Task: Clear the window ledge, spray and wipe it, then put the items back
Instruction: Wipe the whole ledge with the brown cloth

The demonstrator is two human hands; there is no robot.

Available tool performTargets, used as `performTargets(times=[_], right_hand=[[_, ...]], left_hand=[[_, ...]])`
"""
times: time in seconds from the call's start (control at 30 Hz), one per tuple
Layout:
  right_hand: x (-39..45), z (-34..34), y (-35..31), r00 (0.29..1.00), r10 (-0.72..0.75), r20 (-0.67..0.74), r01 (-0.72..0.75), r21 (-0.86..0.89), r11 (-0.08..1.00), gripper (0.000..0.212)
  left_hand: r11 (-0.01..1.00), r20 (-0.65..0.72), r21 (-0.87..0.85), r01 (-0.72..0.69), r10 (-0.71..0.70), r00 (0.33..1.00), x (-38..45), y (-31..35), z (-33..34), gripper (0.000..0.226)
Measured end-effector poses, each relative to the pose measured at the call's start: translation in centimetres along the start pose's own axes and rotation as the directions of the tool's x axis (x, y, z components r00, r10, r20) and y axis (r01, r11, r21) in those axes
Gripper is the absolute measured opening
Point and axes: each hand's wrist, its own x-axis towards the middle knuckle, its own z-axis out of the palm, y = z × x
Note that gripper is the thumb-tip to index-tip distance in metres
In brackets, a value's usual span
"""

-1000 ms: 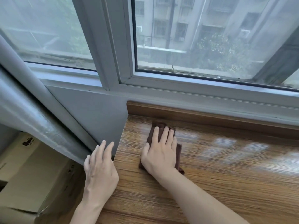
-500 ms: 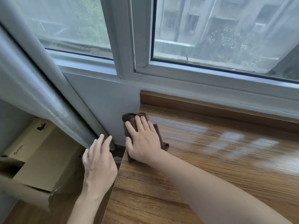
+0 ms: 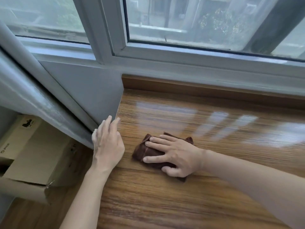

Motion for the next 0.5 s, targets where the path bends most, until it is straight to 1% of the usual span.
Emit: performTargets(times=[0.1,0.23,0.4,0.43,0.47,0.5], right_hand=[[-4.8,-0.5,1.0,0.993,0.109,0.036,-0.110,0.059,0.992,0.071],[-10.9,-0.1,0.8,0.959,0.275,0.069,-0.283,0.175,0.943,0.082],[-16.6,0.3,0.4,0.914,0.400,0.063,-0.402,0.260,0.878,0.083],[-17.4,0.4,0.1,0.898,0.439,0.025,-0.425,0.306,0.852,0.080],[-18.3,0.5,-0.1,0.863,0.503,-0.049,-0.451,0.374,0.810,0.076],[-19.1,0.7,-0.4,0.795,0.587,-0.151,-0.474,0.450,0.757,0.070]], left_hand=[[0.997,0.043,-0.007,-0.076,0.076,0.996,-0.9,3.0,1.1,0.048],[0.988,0.113,-0.017,-0.156,0.157,0.981,-2.4,7.1,3.0,0.048],[0.965,0.190,-0.039,-0.258,0.261,0.947,-4.1,12.7,4.9,0.048],[0.958,0.210,-0.045,-0.285,0.288,0.935,-4.4,13.9,5.1,0.047],[0.948,0.226,-0.050,-0.314,0.317,0.921,-4.7,15.1,5.4,0.046],[0.938,0.238,-0.055,-0.343,0.346,0.908,-4.9,16.3,5.7,0.045]])
